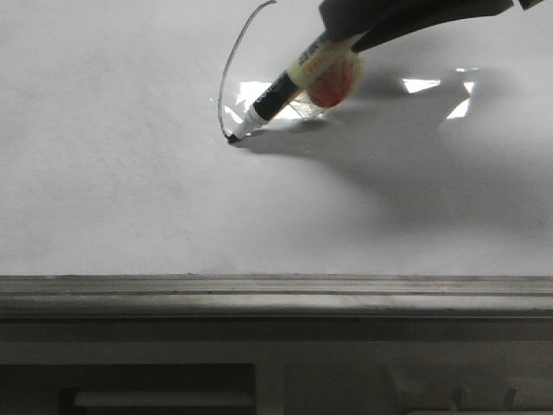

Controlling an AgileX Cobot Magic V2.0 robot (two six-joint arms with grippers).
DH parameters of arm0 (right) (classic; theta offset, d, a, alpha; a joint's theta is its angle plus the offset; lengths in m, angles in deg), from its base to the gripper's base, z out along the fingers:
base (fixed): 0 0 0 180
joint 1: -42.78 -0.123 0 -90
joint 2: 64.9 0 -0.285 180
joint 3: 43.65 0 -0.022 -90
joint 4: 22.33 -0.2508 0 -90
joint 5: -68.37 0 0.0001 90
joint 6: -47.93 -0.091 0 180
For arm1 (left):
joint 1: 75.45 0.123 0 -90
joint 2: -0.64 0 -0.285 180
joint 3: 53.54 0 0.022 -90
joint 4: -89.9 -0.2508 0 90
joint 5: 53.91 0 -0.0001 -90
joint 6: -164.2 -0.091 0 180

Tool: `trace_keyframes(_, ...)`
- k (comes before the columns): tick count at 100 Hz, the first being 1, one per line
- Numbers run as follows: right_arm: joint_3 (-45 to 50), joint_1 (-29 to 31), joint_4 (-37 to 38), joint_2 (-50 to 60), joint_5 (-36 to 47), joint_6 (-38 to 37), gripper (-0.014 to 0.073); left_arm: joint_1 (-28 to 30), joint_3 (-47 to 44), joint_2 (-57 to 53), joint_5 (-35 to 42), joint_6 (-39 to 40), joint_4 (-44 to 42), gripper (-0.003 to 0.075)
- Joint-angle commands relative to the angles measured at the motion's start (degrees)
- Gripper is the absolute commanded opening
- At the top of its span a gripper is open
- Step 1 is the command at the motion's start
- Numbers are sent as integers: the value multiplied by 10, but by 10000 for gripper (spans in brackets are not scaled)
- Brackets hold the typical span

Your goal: Write number 6 on whiteboard

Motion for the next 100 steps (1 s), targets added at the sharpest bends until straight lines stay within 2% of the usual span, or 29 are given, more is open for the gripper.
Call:
trace_keyframes(1,-13,11,51,28,62,-35,-52,2,15,-3,16,7,31,418)
trace_keyframes(23,-22,17,29,43,92,-30,-52,2,15,-3,16,7,38,418)
trace_keyframes(53,-65,-41,21,-13,98,-18,-52,2,15,-3,16,7,40,418)
trace_keyframes(69,-80,-46,9,6,0,-18,-52,-6,15,-2,5,5,40,418)
trace_keyframes(83,-81,-46,9,30,-19,-18,-52,-57,15,6,-15,-53,69,418)
trace_keyframes(100,-92,-46,9,23,-61,-18,-52,-162,20,47,-17,-94,95,418)
